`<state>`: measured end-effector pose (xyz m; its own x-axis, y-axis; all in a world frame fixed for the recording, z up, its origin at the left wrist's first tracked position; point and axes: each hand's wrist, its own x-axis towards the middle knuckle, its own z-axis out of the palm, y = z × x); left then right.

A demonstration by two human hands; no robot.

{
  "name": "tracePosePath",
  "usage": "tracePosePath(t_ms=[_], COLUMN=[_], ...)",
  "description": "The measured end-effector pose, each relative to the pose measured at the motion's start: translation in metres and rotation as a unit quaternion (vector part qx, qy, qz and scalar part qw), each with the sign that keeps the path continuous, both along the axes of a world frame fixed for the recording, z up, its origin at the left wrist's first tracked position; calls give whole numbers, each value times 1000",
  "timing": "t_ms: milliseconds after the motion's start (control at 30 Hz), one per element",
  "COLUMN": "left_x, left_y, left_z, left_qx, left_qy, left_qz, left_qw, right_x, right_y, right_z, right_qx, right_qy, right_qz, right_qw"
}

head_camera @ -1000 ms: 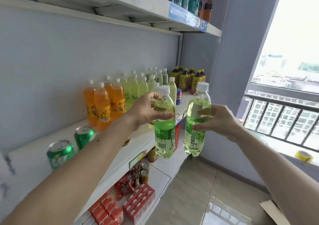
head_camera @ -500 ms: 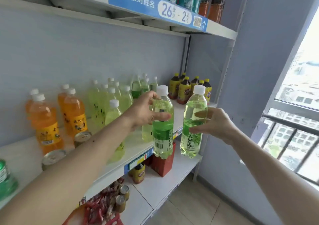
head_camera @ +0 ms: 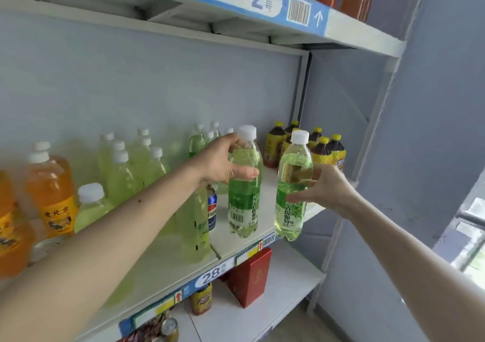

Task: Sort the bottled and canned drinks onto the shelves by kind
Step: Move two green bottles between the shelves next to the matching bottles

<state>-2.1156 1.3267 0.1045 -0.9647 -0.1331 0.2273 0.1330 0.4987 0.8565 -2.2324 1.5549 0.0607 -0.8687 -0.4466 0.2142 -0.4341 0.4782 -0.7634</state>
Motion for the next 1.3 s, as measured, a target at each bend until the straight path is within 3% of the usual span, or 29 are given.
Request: tracePosePath(t_ms=[200,567,1300], left_x=[-41,-74,-128], left_y=[1,10,-35], left_z=[7,-3,-29], left_qx=[-47,-122,-83], left_qy=[-17,-127,-211], left_qz=[95,289,383], left_qw=[994,941,895], right_x=[-78,-175,-244], right_y=[-18,-57,-140], right_z=[0,-21,-65], right_qx=[16,57,66], right_qy=[4,0,-55], right_qz=[86,213,291], right_qw=[996,975,953])
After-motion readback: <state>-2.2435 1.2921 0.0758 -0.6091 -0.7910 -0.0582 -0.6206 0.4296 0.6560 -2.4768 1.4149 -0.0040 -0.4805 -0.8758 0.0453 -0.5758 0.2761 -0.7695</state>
